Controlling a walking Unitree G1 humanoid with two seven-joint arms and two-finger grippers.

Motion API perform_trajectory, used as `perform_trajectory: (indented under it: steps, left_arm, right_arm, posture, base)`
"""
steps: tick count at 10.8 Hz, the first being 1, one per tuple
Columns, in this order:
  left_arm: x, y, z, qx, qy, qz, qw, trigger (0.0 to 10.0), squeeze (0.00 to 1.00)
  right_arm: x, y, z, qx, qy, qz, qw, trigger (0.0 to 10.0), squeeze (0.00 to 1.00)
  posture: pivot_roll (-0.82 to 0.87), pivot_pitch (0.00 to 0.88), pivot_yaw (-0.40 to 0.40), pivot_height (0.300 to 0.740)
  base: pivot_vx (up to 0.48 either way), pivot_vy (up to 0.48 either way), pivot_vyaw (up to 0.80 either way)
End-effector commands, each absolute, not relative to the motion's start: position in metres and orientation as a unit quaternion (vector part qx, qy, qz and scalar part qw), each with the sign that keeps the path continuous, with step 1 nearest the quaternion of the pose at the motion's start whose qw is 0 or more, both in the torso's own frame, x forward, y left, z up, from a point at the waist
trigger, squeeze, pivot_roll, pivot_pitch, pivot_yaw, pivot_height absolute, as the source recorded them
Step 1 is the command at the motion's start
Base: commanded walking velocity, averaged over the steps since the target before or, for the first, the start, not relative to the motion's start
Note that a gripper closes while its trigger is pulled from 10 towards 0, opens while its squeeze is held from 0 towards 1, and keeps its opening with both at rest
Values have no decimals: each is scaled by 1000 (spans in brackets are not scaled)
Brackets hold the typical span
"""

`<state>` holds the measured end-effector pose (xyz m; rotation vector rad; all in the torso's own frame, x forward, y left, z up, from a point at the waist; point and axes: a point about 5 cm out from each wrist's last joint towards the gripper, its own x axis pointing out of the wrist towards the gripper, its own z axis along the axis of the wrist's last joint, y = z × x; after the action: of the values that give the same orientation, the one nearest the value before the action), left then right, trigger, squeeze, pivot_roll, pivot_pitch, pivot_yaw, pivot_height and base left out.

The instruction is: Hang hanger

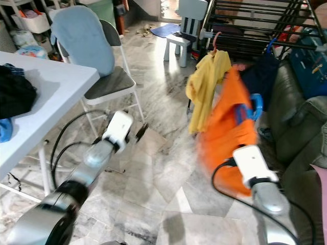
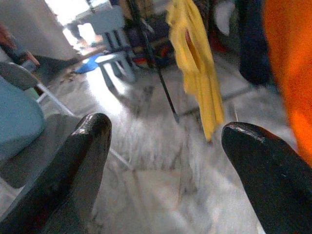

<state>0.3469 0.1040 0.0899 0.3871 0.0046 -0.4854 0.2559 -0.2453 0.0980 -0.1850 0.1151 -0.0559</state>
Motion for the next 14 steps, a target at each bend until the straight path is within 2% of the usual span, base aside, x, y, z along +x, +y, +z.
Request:
perform_trajectory:
  steps: [1,3,5,7,9,10,12,14]
  left_arm:
    - [344,114,87,211,4,-243,947,10000,0]
    - [333,150,78,218,20,-189,957,10000,0]
    - [324,171,79,222,27,-154,962,10000,0]
    - [312,159,75,184,34,-148,971,10000,0]
    - [306,139,84,141,5,-169,975,10000,0]
    - [301,133,94,149,-18,-194,969,10000,0]
    - [295,134,99,131,-11,-211,969,10000,0]
    - [288,139,94,137,4,-182,974,10000,0]
  right_arm:
    - [256,-241,108,-86,45,-27,995,10000,0]
    - [235,-236,99,-45,58,-93,993,10000,0]
    - [208,-236,89,-27,72,-162,984,10000,0]
    - [191,-231,81,-28,93,-190,977,10000,0]
    - [192,-222,85,-47,96,-159,981,10000,0]
    - [194,-221,87,-44,97,-154,982,10000,0]
    - [191,-226,88,-47,99,-168,980,10000,0]
    - [181,-223,83,-26,108,-174,978,10000,0]
  posture:
    - [-5,0,16,740]
    - [13,0,33,740]
    - [34,0,38,740]
    - [6,0,58,740]
    - [2,0,36,740]
    - [3,0,33,740]
    - [-3,0,43,740]
    - [-20,0,44,740]
  base:
    - [0,0,0]
    - [0,0,0]
    - [0,0,0]
    - [0,0,0]
    - [0,0,0]
    - [0,0,0]
    - [0,0,0]
    - [0,0,0]
